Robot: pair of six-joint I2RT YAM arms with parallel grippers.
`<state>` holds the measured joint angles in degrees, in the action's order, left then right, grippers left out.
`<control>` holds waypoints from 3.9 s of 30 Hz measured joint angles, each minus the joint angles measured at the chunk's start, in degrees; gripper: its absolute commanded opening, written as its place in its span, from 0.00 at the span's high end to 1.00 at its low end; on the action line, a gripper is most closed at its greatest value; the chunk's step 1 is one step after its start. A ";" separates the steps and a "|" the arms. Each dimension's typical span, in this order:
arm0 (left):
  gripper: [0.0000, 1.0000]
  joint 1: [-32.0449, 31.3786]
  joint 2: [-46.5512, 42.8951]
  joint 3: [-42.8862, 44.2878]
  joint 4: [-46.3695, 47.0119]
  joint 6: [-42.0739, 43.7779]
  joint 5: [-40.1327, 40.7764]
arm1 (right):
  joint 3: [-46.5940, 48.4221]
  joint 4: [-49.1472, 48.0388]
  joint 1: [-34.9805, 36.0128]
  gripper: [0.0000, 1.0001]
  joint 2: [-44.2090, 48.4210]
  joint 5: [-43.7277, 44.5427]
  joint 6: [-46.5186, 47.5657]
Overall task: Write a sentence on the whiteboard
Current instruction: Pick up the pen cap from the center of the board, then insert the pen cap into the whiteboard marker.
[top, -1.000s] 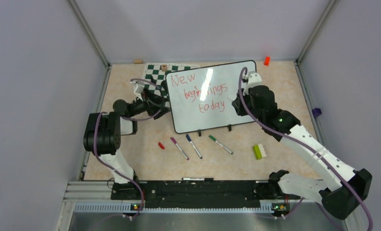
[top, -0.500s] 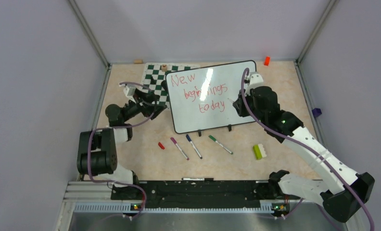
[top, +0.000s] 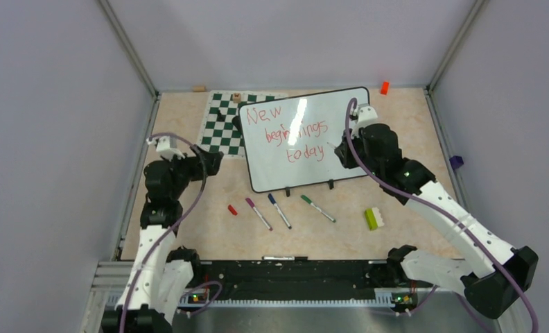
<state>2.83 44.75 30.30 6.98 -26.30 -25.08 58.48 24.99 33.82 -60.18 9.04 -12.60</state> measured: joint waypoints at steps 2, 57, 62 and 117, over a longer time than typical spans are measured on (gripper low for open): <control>0.01 0.02 -4.79 -1.33 -6.80 -2.64 8.66 | 0.02 -0.04 0.00 1.00 0.00 -0.17 0.00; 0.70 -20.11 37.92 13.42 -46.97 -37.75 29.38 | 0.00 3.37 -0.15 1.00 5.27 -0.13 -1.07; 1.00 -20.63 38.71 13.88 -47.08 -39.01 29.35 | 0.00 3.28 -0.15 1.00 5.27 -0.28 -1.18; 1.00 -20.76 10.10 9.38 -26.62 -68.17 6.67 | -18.93 -41.27 25.31 1.00 -5.88 -3.15 -6.54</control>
<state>-17.93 54.85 39.68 -19.64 -94.48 -18.41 39.55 -16.27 59.13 -66.06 5.89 -19.14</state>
